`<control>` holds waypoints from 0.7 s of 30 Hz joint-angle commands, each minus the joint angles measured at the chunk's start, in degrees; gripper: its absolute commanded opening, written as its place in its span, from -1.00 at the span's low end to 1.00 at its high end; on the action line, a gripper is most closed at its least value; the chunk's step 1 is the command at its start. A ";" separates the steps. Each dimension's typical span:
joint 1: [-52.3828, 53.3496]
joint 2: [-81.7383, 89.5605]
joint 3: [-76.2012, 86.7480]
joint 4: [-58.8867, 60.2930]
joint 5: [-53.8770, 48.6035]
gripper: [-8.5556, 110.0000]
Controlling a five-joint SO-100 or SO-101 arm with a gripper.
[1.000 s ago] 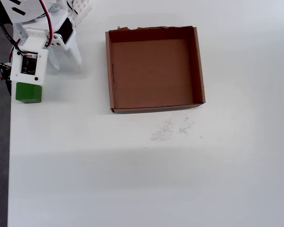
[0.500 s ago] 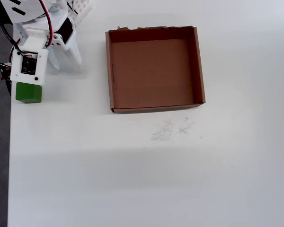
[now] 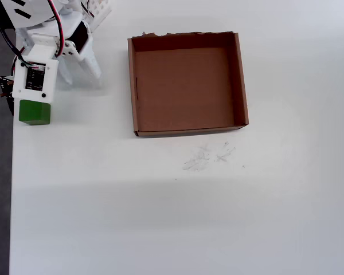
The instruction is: Grasp a green cube and put it in a box.
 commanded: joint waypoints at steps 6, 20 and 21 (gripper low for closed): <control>0.97 -15.82 -12.04 -1.58 -0.88 -0.51; 18.11 -41.92 -39.11 -2.46 -29.00 -0.38; 18.98 -43.77 -40.61 -2.55 -30.23 -0.38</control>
